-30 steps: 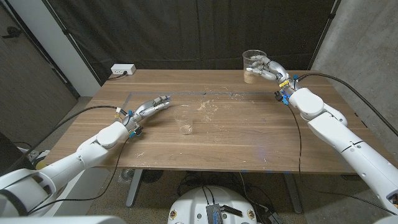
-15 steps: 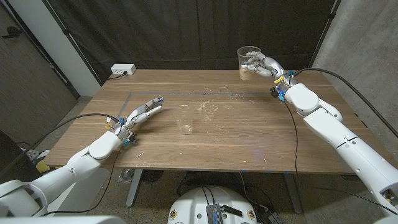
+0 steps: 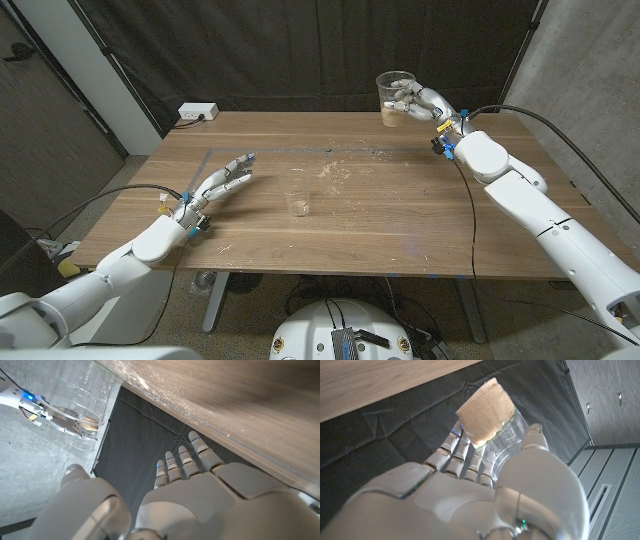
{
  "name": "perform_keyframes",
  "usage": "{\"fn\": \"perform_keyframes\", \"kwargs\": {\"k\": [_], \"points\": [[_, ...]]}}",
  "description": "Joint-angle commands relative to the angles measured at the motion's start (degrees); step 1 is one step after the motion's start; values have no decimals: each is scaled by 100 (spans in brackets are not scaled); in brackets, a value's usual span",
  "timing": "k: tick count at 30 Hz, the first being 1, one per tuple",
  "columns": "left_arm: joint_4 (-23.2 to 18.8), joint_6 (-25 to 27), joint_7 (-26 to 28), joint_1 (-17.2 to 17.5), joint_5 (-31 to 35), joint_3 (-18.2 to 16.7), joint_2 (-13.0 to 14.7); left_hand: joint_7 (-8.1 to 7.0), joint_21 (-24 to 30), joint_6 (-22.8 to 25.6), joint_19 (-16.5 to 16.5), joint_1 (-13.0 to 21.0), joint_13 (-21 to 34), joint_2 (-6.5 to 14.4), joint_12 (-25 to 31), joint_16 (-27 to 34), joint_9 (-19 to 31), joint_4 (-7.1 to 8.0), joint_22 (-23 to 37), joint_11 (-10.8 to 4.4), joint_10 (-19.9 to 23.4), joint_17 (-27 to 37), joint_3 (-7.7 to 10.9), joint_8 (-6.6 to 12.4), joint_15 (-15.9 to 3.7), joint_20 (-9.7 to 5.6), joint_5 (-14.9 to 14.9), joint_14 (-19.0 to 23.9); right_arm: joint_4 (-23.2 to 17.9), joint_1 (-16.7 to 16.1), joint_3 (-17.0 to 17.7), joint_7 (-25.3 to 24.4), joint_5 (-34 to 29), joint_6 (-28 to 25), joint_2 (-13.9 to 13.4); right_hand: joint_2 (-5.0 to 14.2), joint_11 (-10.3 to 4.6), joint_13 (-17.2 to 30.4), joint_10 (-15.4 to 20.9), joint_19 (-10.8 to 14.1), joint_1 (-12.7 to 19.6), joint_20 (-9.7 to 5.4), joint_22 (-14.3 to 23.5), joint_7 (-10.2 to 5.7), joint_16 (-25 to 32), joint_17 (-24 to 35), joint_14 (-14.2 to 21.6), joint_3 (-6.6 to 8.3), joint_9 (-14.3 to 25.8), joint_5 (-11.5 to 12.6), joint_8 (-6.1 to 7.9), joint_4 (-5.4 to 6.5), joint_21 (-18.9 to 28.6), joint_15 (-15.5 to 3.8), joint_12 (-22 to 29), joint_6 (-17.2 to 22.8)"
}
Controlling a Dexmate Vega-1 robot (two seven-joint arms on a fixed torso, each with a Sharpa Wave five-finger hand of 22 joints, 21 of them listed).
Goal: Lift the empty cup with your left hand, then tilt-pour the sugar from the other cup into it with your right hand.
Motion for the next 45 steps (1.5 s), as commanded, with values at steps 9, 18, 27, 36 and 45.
{"fn": "perform_keyframes", "kwargs": {"k": [9, 18, 27, 36, 45], "points": [[-2591, 2446, 1018, 822, 1657, -511, 1175, 260, -80, -606, -320, 315, 62, 37, -36, -5, 44, -334, 9, 72, -520, 23, -538, -70, -200, 107, 156, -523, -115, 76, 28, 21, -113, -46, 164, 62, 14, 60, 53, -17, 14, -447, 27, -10, -44, 54, 83, 28, 42, 15, 30, -2, 47, -1072, 45, 67], [-3131, 3045, 837, 820, 1873, -474, 1341, 308, -73, -843, -388, 371, 77, 60, -37, 1, 50, -411, 13, 52, -686, 30, -691, -90, -155, 144, 192, -661, -250, 34, 146, 16, -124, -67, 129, 61, -3, 88, 74, -28, 45, -460, 29, -25, -12, 109, 117, 35, 51, 18, 12, -20, 64, -1075, 51, 26], [-3106, 2837, 851, 997, 1694, -438, 1345, 325, -32, -682, -345, 355, 98, 99, 59, 65, 65, -431, 21, 38, -577, 42, -823, 27, -165, 128, 225, -603, -295, -63, 231, -30, -153, -18, 124, 72, -9, 113, 80, -39, 47, -471, 32, -32, -33, 122, 120, 42, 58, 16, 9, -16, 78, -1074, 50, 25], [-3019, 2754, 816, 949, 1794, -323, 1207, 390, 11, -366, -274, 313, 131, 141, 164, 143, 93, -434, 30, 19, -418, 57, -986, 180, -191, 70, 267, -455, -275, -22, 213, 8, -205, 92, 118, 68, -13, 136, 84, -51, 35, -472, 34, -50, -69, 123, 112, 40, 64, 12, 8, -9, 91, -1070, 48, 30], [-2956, 2564, 727, 789, 1958, -217, 1051, 512, 7, -161, -293, 287, 186, 190, 262, 204, 132, -440, 29, 84, -265, 83, -1190, 276, -99, -526, 321, -298, -290, -51, 281, 32, -198, 251, 58, 71, -14, 163, 91, -59, 38, -473, 35, -43, -89, 140, 127, 46, 71, 11, 8, -8, 110, -1073, 46, 39]]}}
